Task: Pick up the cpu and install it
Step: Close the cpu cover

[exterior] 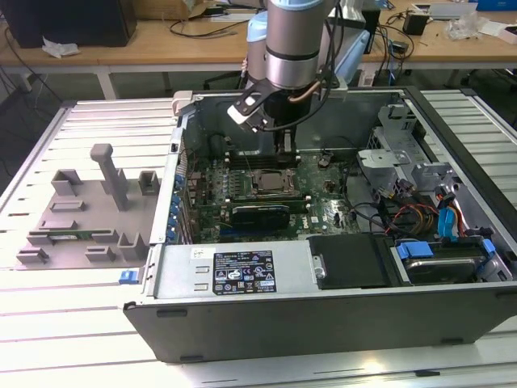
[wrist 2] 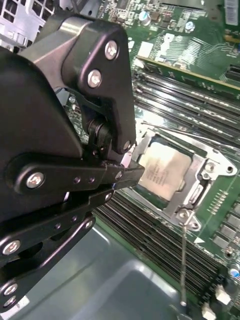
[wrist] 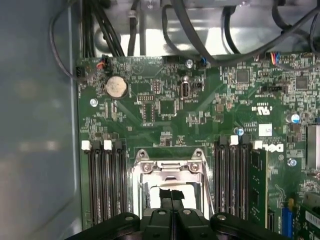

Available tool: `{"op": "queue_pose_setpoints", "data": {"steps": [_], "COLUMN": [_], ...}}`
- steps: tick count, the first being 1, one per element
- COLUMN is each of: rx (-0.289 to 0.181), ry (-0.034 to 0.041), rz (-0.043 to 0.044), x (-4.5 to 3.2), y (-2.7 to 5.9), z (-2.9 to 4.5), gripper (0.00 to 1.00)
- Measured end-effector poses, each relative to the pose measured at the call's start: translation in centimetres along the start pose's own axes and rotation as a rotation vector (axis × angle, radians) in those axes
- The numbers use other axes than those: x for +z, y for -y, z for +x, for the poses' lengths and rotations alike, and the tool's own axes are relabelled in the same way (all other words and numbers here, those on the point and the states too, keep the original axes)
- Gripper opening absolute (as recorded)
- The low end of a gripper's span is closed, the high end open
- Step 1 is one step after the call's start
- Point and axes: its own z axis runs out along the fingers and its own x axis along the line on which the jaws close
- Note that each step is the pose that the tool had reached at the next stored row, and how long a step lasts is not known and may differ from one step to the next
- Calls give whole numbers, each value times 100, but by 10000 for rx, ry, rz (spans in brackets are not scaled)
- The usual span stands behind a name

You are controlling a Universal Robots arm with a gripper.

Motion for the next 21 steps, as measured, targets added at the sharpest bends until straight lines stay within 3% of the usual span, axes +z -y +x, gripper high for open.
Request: {"op": "queue_pose_setpoints", "data": {"steps": [2,11,16,21], "rx": [1,-86,-700,-1869], "ry": [2,1,12,34], "rz": [1,1,9,24], "x": [12,14,14,14], "y": [47,51,55,56], "z": [-2,-2,-2,-1], "gripper": [11,11,11,11]}}
